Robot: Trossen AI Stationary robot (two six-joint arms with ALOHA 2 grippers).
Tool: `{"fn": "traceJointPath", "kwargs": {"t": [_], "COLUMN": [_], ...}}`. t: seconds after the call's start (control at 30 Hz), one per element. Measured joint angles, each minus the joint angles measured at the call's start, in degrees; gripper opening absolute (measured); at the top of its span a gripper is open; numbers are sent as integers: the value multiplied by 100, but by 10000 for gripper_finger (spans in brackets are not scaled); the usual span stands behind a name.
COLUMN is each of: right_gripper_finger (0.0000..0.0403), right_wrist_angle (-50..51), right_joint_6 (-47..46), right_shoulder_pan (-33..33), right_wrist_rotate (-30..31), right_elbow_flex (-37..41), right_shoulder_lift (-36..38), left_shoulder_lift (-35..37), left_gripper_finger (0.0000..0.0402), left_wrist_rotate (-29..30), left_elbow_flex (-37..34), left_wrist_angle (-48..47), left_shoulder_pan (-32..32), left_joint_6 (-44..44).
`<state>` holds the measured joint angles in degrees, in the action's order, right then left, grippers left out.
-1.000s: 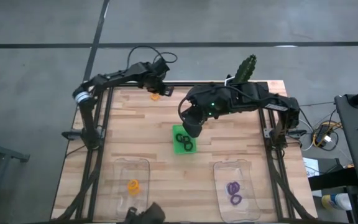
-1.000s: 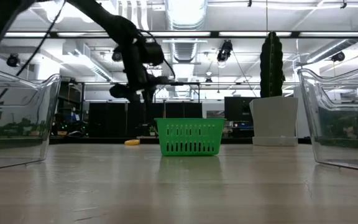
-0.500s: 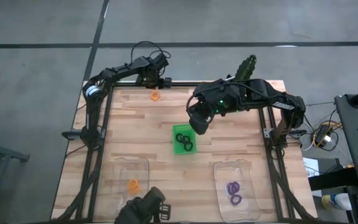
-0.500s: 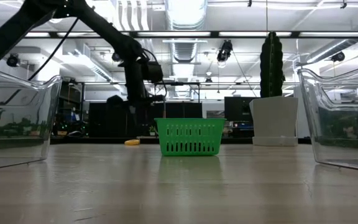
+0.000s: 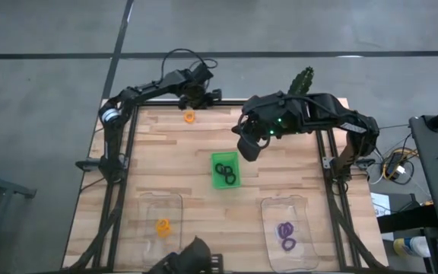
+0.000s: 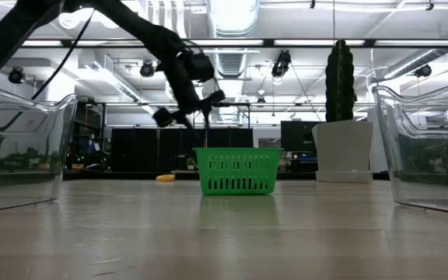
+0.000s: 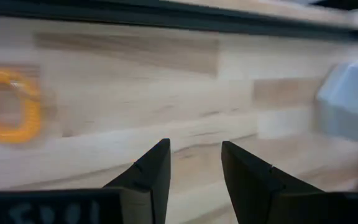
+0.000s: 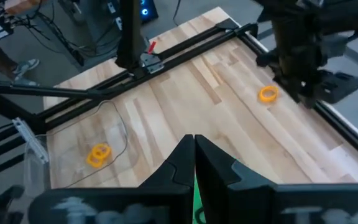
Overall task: Sort spring keychains
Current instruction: Put the yellow spring keychain into the left transparent bin
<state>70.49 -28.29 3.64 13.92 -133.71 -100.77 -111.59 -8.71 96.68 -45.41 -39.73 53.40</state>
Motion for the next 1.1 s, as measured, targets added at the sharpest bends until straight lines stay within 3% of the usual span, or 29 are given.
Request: {"fn": "traceJointPath", "kwargs": {"t": [0.2,0.4,0.57,0.77,0.87,1.1], "right_gripper_finger": [8,8,8,8,8,8], "right_wrist_angle": [-3,1,75,161,267,307], "right_joint_6": [80,237,492,836,924,1223], "right_shoulder_pan": [-32,-28,-29,-179,-272,-421], "right_wrist_rotate": [19,19,112,126,122,92], "right_elbow_flex": [0,0,0,0,0,0], "right_shoulder_lift": [10,56,105,145,153,155], "left_shoulder_lift": [-92,-98,-98,-92,-92,-92], "left_gripper_finger": [135,135,121,23,7,1], "left_wrist_rotate": [625,790,662,-342,-518,-525], "left_elbow_flex": [-181,-578,-668,-529,-367,127], "left_wrist_angle": [704,1195,1399,1216,457,-552], "left_shoulder_pan": [124,41,-168,-604,-801,-986], "left_joint_6": [1525,2375,1799,1081,784,-1569]}}
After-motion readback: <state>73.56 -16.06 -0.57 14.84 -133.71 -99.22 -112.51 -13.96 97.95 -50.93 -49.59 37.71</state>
